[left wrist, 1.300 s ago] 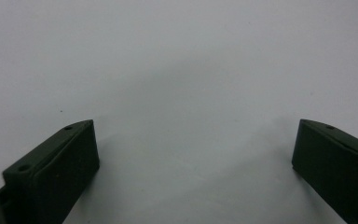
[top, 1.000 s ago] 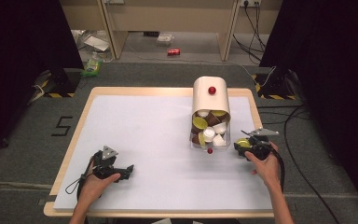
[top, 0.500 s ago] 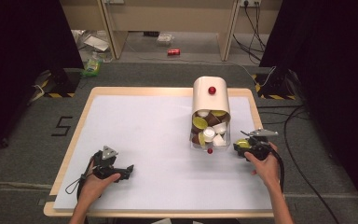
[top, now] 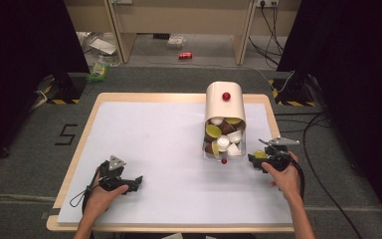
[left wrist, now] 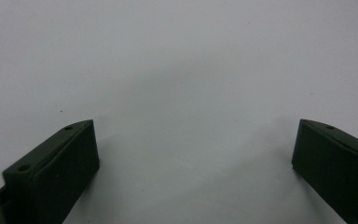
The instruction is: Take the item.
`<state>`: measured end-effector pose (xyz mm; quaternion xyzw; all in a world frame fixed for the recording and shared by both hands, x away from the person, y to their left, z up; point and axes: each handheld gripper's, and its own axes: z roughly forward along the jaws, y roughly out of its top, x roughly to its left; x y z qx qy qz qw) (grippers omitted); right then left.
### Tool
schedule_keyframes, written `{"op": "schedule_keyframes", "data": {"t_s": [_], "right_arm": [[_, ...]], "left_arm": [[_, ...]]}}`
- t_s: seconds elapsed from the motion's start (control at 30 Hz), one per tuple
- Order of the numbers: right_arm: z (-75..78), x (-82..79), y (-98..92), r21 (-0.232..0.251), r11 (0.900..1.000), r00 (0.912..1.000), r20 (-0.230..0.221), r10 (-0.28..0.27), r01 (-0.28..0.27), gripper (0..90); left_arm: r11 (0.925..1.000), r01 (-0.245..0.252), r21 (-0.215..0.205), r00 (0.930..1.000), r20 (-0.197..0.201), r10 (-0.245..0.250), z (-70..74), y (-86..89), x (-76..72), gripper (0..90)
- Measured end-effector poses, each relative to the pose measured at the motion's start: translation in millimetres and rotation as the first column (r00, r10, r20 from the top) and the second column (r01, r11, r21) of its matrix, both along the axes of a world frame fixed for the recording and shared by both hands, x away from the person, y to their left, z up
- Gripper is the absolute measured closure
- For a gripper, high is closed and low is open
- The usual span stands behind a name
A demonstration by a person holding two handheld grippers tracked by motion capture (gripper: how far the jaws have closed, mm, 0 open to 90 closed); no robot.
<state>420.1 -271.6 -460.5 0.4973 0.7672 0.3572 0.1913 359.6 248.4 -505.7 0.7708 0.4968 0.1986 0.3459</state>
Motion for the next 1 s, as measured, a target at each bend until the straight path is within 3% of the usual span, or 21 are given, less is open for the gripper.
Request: {"op": "schedule_keyframes", "data": {"t_s": [0.47,0.8,1.0], "right_arm": [[8.7,-13.4,-0.3,-0.018,1.0,0.9999,0.013,0.0,0.0,16.3],[7.1,-39.8,-10.1,-0.024,0.998,0.9985,0.011,-0.054,0.055,15.8],[-1.3,-54.5,-6.0,-0.038,0.999,0.9993,-0.008,-0.036,0.035,15.9]], "left_arm": [[1.0,0.0,0.0,1.0,0.0,0.0,0.0,0.0,0.0,0.0],[1.0,0.0,-0.001,1.0,0.0,0.0,0.0,0.1,0.0,0.0],[1.0,0.0,0.0,1.0,0.0,0.0,0.0,0.0,0.0,0.0]]}}
